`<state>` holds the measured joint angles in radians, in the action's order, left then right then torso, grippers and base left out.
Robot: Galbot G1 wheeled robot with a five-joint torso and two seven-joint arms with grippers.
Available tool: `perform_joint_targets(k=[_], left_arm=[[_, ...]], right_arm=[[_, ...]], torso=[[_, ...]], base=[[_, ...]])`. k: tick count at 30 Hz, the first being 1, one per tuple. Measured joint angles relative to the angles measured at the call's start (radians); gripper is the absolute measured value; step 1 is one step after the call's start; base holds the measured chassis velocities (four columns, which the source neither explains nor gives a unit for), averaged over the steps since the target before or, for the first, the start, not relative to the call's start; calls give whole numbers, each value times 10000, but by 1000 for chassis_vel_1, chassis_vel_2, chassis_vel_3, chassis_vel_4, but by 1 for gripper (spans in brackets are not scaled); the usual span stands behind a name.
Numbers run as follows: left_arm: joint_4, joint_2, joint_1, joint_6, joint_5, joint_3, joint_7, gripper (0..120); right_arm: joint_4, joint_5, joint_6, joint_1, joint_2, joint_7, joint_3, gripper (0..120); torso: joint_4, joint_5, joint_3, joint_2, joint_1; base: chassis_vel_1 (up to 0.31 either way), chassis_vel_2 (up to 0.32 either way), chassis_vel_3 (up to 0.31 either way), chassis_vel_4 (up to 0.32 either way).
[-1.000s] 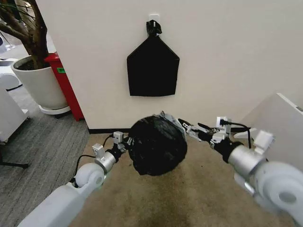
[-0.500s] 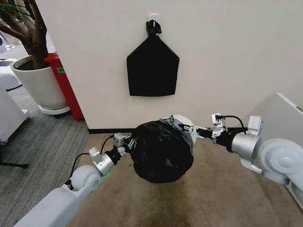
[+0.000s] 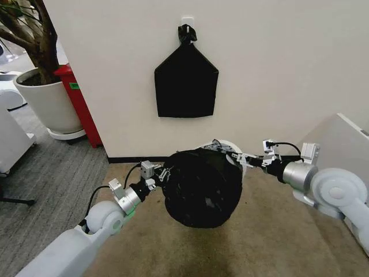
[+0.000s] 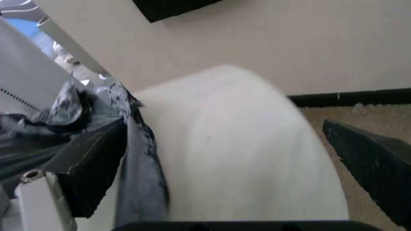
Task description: Place the garbage bag over the trash bin.
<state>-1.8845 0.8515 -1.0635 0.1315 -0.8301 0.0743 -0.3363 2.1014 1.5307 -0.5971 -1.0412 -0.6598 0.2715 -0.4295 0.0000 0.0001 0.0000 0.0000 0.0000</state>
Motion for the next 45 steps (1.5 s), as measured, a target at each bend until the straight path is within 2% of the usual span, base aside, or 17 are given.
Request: perform_joint_targets(k=[12,18,26,30,33,38,41,45], left_arm=[[-255,-44,-259,-22,-33,103,-302,0],[-115,142,-246,-329,-742,119,987,0],[90,199,-292,-544,-1215,68,1368,0],[69,147,-386,-602,-1313,103,1003,0],[-156,57,-516,-614,-1385,158,240,0],[-330,-18,-609,-634,-1396,189,-423,0],[-335,-20,-615,-635,-1386,196,-535,0],[-257,-10,-552,-635,-1398,283,-556,0]], right_arm=[[-844,-333,161,510,-260,-180,291,100],[-56,-88,360,127,-243,213,7,100],[428,633,484,121,-352,648,-171,100],[110,1013,573,218,-386,639,-170,100],[-674,1058,647,408,-409,-156,-12,100],[-1411,1079,671,707,-498,-848,313,100],[-1634,1214,518,736,-493,-1112,338,100],[-1819,1282,109,450,-103,-1777,178,100]], torso=[[2,-1,0,-1,0],[0,-2,0,0,0],[0,-2,0,0,0],[1,-2,0,0,0],[-1,1,0,0,0],[1,1,0,0,0],[2,0,0,0,0],[-1,-1,0,0,0]], base=[[0,0,0,0],[0,0,0,0],[0,0,0,0],[0,0,0,0],[0,0,0,0],[0,0,0,0],[0,0,0,0],[0,0,0,0]])
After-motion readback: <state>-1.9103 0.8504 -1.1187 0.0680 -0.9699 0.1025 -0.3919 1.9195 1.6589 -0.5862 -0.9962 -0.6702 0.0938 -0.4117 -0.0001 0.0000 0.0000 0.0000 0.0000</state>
